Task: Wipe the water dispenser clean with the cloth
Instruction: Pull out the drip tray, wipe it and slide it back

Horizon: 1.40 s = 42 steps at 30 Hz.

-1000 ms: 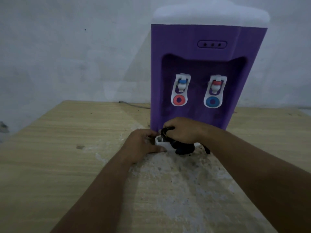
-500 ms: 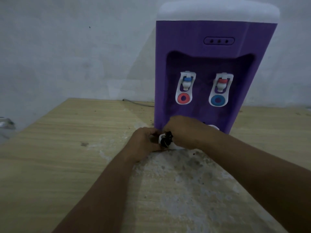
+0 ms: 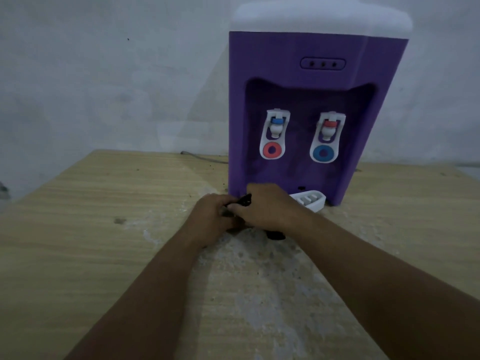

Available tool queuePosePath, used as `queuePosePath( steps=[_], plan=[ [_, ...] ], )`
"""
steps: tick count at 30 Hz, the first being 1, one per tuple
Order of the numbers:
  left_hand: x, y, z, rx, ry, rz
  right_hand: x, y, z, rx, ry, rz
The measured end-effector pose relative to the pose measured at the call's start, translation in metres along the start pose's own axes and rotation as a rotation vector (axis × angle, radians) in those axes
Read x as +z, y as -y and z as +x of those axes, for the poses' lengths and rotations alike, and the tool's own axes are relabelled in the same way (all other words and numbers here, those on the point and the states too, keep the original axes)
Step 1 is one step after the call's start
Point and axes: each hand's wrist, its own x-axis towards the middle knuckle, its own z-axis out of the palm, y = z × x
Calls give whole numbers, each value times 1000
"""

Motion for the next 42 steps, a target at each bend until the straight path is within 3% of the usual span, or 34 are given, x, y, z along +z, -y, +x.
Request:
queuePosePath(
  steps=[6,11,17,20,28,31,36,42],
  plan=[
    [1,-4,-1,-32,-12,-10,-6,1,-3,53,9,7],
    [1,-4,-1,-26,-19,-42,3,6,-6,-73,-44,-166],
    [1,-1,0,-74,7,-57,-12,-7,9,-218,137,-229],
    [1,1,1,-70,16,-44,-12,-9,11,-213,140,-209],
    [-2,-8,-3,-90,17,-133,27,7,9,-203,-294,-549],
    [-1,-6,-3,-71,12,-134,24,2,8,-175,-235,-464],
    [0,-6,-2,-59,26,-70,-1,-15,10,-234,9,-224],
    [6,-6,2,9,29,146,10,-13,6,-340,-93,-421]
  ],
)
